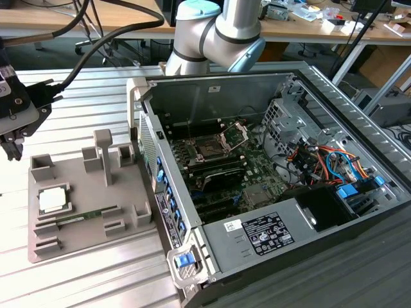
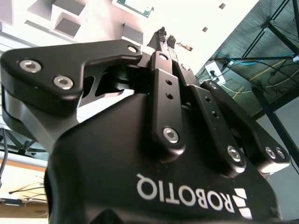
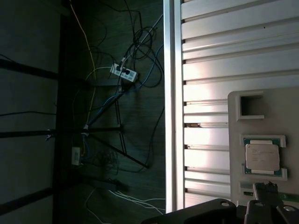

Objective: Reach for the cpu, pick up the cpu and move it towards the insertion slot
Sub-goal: 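Reach for the cpu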

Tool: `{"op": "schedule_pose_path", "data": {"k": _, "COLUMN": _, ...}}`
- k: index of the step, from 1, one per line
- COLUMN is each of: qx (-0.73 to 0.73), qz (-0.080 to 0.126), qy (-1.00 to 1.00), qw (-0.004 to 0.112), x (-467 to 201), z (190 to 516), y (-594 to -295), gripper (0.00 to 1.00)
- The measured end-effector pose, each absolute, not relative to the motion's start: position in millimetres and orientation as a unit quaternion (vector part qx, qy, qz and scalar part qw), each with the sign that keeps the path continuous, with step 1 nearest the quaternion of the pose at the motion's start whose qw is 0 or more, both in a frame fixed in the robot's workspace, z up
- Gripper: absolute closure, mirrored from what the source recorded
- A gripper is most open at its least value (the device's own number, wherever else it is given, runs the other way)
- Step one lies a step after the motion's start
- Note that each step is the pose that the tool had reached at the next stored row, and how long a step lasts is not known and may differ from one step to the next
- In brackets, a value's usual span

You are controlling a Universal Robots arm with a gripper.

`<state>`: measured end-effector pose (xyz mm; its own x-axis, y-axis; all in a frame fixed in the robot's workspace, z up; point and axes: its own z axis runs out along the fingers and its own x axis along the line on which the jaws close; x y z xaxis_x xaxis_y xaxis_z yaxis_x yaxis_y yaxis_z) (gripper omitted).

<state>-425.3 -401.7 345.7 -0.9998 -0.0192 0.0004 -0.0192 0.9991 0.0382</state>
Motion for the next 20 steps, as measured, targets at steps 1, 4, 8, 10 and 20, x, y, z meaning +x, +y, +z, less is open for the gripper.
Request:
{"op": "schedule_pose_path", "data": {"k": 1, "qx": 0.010, "qz": -0.019, "qy": -1.000, "qw": 0.000, "x": -425.9, "z": 345.5, "y": -401.7, "gripper": 0.90}}
{"op": "schedule_pose_path", "data": {"k": 4, "qx": 0.010, "qz": -0.019, "qy": -1.000, "qw": 0.000, "x": -426.9, "z": 345.2, "y": -401.7, "gripper": 0.90}}
{"op": "schedule_pose_path", "data": {"k": 8, "qx": 0.010, "qz": -0.019, "qy": -1.000, "qw": 0.000, "x": -428.4, "z": 344.6, "y": -401.7, "gripper": 0.90}}
{"op": "schedule_pose_path", "data": {"k": 10, "qx": 0.010, "qz": -0.019, "qy": -1.000, "qw": 0.000, "x": -429.0, "z": 344.4, "y": -401.7, "gripper": 0.90}}
{"op": "schedule_pose_path", "data": {"k": 20, "qx": 0.010, "qz": -0.019, "qy": -1.000, "qw": 0.000, "x": -433.9, "z": 342.8, "y": -401.7, "gripper": 0.90}}
